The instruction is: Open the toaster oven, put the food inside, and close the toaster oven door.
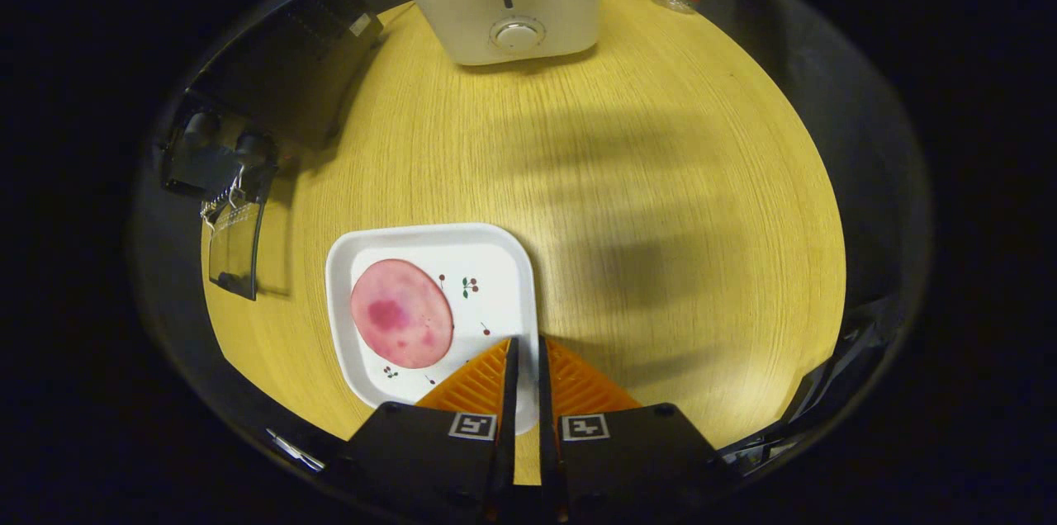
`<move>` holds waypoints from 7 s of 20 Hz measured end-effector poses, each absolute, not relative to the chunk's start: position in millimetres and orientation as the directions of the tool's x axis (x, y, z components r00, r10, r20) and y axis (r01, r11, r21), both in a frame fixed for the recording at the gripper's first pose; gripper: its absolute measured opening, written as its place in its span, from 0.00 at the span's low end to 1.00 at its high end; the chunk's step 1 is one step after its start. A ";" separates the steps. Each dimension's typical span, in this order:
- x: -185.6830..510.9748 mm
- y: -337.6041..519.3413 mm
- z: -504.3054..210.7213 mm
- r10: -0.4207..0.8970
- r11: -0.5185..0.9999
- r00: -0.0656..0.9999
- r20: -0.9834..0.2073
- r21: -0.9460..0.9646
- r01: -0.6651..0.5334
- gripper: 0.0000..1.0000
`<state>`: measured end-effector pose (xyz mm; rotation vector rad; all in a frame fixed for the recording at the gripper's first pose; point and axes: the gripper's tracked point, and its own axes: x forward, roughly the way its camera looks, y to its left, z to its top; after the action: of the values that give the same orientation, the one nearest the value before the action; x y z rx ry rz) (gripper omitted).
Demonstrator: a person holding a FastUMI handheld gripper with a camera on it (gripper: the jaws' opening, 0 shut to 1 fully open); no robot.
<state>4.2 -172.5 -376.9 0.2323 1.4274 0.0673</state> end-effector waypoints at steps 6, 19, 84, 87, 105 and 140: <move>0.4 -171.0 -378.1 0.260 0.960 0.147 -0.954 0.271 0.065 0.04; -14.7 -161.2 -367.0 0.416 0.763 0.343 -0.842 0.528 0.372 0.02; 150.7 141.4 -286.1 0.496 0.322 0.668 -0.555 0.832 0.452 0.01; 170.2 150.2 -290.7 0.474 0.276 0.699 -0.535 0.844 0.459 0.01; 233.5 185.9 -299.8 0.306 0.185 0.807 -0.506 0.863 0.471 0.03; 33.6 184.4 -325.8 0.198 0.936 0.607 -0.770 0.333 0.117 0.98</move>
<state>33.6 184.4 -325.8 0.3706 0.9235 0.0477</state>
